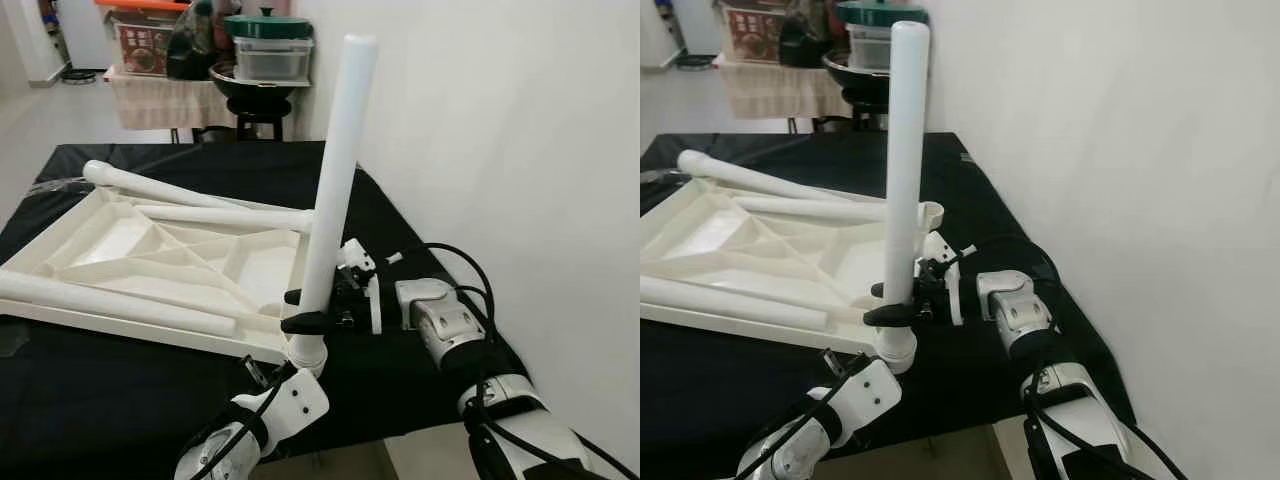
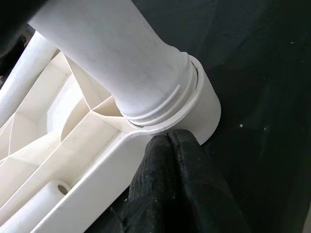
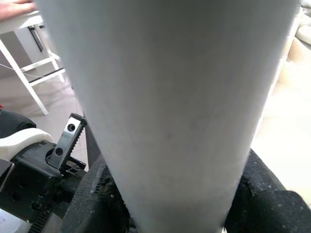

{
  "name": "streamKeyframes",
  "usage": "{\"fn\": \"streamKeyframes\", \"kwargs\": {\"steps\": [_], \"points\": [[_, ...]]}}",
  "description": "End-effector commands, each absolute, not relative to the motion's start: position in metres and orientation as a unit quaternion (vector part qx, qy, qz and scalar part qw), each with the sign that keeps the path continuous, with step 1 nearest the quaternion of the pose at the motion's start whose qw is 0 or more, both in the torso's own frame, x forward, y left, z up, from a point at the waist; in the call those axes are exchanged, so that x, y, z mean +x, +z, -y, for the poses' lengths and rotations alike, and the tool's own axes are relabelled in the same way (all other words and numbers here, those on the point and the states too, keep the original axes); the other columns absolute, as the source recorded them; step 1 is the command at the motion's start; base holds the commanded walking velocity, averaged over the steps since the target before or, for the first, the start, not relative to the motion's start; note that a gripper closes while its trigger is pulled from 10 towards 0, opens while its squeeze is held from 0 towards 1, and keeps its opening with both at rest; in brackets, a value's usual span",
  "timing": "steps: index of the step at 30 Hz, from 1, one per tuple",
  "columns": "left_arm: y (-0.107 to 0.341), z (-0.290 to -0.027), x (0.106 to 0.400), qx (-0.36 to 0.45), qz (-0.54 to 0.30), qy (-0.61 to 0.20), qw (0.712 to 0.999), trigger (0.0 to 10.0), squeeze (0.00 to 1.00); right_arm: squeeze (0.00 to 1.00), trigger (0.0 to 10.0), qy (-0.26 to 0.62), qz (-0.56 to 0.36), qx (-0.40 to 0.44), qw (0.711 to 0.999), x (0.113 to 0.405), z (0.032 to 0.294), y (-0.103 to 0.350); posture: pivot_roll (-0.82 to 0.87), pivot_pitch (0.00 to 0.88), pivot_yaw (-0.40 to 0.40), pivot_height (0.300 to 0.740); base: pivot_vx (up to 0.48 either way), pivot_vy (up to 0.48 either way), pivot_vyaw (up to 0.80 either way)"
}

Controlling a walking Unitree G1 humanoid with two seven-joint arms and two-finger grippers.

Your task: Building children table

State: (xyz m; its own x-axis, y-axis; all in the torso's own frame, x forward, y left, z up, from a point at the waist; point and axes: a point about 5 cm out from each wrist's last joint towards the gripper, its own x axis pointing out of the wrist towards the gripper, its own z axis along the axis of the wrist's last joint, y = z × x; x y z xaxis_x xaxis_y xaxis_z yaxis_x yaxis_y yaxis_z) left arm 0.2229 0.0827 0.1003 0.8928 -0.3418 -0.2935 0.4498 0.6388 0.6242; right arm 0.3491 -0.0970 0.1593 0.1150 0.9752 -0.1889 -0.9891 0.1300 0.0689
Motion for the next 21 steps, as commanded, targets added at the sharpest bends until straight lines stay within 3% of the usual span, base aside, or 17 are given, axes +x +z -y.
{"fn": "streamKeyframes", "kwargs": {"steps": [1, 3, 5, 6, 7, 10, 12, 18, 19, 21], "points": [[0.100, -0.081, 0.222, 0.365, -0.077, -0.221, 0.901, 10.0, 0.00, 0.00, 0.0, 0.643, -0.101, -0.029, 0.759, 0.351, 0.101, 0.156, 0.10, 0.000, -0.113, 0.740, 0.000, 0.000, 0.00], [0.100, -0.081, 0.222, 0.365, -0.077, -0.221, 0.901, 10.0, 0.00, 0.00, 0.0, 0.628, -0.101, -0.032, 0.771, 0.352, 0.103, 0.154, 0.10, 0.000, -0.114, 0.740, 0.000, 0.000, 0.00], [0.102, -0.081, 0.219, 0.366, -0.075, -0.221, 0.901, 10.0, 0.00, 0.00, 0.0, 0.535, -0.116, -0.015, 0.837, 0.345, 0.100, 0.136, 0.09, 0.000, -0.127, 0.740, 0.000, 0.000, 0.00], [0.102, -0.081, 0.217, 0.366, -0.074, -0.221, 0.901, 10.0, 0.00, 0.00, 0.0, 0.328, -0.113, 0.015, 0.938, 0.351, 0.100, 0.127, 0.09, 0.000, -0.128, 0.740, 0.000, 0.000, 0.00], [0.103, -0.081, 0.217, 0.366, -0.073, -0.222, 0.901, 10.0, 0.00, 0.00, 0.0, 0.161, -0.124, 0.036, 0.979, 0.350, 0.109, 0.118, 0.09, 0.000, -0.128, 0.740, 0.000, 0.000, 0.00], [0.104, -0.082, 0.216, 0.366, -0.072, -0.222, 0.901, 10.0, 0.00, 0.00, 0.0, 0.147, -0.148, 0.074, 0.975, 0.314, 0.090, 0.095, 0.07, 0.000, -0.117, 0.740, 0.000, 0.000, 0.00], [0.103, -0.083, 0.216, 0.365, -0.074, -0.224, 0.901, 10.0, 0.00, 0.00, 0.0, 0.214, -0.145, 0.066, 0.964, 0.302, 0.077, 0.092, 0.05, 0.000, -0.104, 0.740, 0.000, 0.000, 0.00], [0.103, -0.081, 0.218, 0.367, -0.073, -0.222, 0.900, 10.0, 0.00, 0.00, 0.0, 0.222, -0.107, 0.005, 0.969, 0.324, 0.082, 0.105, 0.08, 0.000, -0.128, 0.740, 0.000, 0.000, 0.00], [0.103, -0.081, 0.218, 0.367, -0.073, -0.221, 0.901, 10.0, 0.00, 0.00, 10.0, 0.215, -0.108, -0.002, 0.971, 0.328, 0.082, 0.106, 0.08, 0.000, -0.126, 0.740, 0.000, 0.000, 0.00], [0.103, -0.081, 0.218, 0.366, -0.074, -0.221, 0.901, 10.0, 0.00, 0.00, 10.0, 0.220, -0.106, 0.000, 0.970, 0.331, 0.082, 0.108, 0.08, 0.000, -0.126, 0.740, 0.000, 0.000, 0.00]]}}
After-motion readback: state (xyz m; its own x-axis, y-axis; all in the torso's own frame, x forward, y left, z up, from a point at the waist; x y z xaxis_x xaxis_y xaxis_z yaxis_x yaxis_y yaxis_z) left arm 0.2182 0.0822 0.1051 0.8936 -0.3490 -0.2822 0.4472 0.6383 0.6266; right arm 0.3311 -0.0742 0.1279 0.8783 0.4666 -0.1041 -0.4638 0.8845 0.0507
